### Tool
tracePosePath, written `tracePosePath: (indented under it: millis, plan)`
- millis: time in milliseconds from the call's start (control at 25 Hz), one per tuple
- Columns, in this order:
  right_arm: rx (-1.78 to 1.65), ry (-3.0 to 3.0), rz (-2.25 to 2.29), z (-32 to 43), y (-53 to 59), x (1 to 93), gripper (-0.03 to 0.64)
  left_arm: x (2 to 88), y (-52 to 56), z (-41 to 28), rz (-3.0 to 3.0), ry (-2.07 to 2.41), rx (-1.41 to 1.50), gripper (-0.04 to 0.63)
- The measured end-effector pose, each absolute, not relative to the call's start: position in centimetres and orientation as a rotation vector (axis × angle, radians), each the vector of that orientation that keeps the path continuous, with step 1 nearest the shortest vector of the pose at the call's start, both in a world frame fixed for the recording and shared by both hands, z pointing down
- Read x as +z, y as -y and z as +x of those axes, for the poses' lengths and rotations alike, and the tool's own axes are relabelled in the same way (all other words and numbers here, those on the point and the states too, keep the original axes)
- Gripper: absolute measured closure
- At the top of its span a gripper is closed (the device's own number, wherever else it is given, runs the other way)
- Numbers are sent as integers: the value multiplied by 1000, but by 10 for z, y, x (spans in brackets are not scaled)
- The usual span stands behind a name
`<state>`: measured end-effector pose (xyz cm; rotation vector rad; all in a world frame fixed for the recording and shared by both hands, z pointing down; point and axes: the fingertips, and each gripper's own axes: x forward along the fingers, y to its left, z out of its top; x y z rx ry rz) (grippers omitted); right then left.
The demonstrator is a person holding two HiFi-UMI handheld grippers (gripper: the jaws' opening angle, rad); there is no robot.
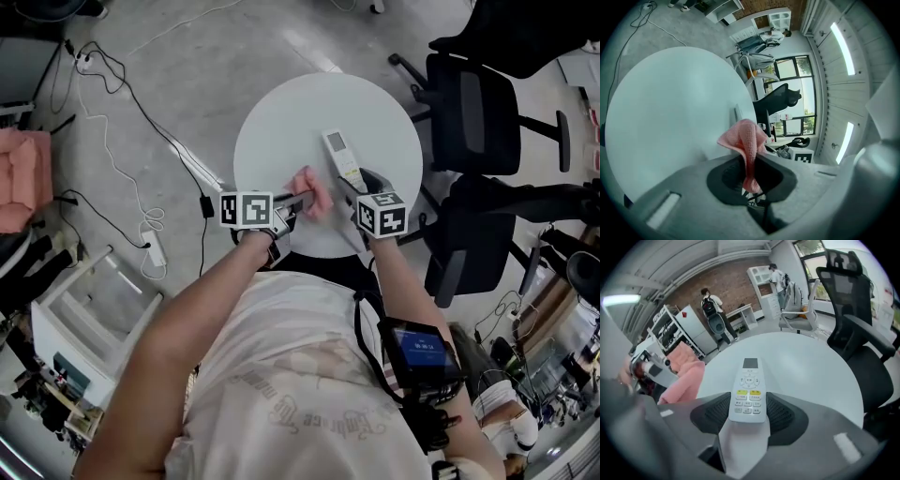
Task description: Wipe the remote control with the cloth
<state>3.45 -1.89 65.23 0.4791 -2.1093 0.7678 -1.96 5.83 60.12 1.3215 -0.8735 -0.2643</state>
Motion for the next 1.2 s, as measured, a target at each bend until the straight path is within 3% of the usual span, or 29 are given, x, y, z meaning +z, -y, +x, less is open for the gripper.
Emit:
tracePosePath:
  millis: [760, 960, 1120, 1200]
  plan:
    - [630, 2023, 528, 57, 5, 665, 378, 598, -89, -46, 1410, 1004, -127, 568]
    - [668, 2089, 627, 66, 9, 638, 459, 591, -91, -49, 1454, 1013, -107, 568]
    - [660, 2163, 710, 76, 14, 608, 596, 580, -89, -49, 1525, 1021, -59, 568]
    - [657, 2234, 738, 77, 18, 587, 614, 572, -82, -50, 1580, 1034, -41, 568]
